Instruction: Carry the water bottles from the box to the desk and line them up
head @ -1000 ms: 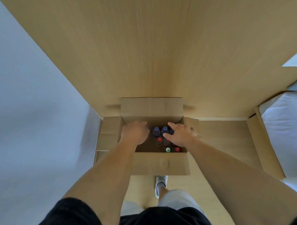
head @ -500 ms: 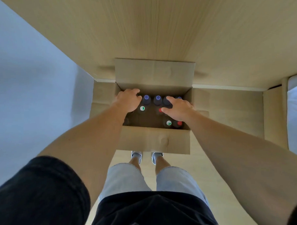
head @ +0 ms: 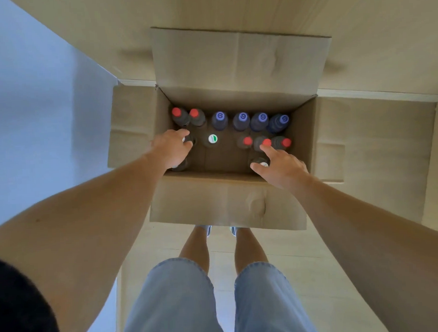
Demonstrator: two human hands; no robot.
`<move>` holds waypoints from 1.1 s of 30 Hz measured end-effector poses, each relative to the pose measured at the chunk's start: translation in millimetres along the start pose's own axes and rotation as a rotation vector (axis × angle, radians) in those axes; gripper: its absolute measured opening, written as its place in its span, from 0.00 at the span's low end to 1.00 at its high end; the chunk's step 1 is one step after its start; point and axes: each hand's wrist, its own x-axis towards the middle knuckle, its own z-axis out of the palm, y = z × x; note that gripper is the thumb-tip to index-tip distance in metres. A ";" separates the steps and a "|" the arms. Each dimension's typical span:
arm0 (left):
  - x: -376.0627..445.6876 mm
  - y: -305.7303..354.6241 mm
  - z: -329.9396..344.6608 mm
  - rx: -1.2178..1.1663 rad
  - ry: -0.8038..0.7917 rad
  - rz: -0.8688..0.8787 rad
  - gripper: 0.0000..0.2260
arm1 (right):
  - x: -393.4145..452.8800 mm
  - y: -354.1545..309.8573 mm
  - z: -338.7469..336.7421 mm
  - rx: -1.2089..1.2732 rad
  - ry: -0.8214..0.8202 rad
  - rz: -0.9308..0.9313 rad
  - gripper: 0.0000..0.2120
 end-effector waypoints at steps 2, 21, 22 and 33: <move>10.7 -4.6 20.8 0.012 -0.030 -0.007 0.22 | 15.2 2.3 14.3 0.005 -0.018 0.011 0.33; 90.0 -17.9 80.1 0.006 -0.079 0.041 0.24 | 96.0 9.4 68.5 0.009 -0.094 0.021 0.33; 94.1 -16.1 81.1 0.009 -0.081 0.046 0.24 | 99.3 10.7 68.8 0.009 -0.094 0.027 0.33; 133.5 10.7 101.4 0.032 -0.050 0.179 0.24 | 143.6 28.1 61.7 0.037 0.014 0.100 0.30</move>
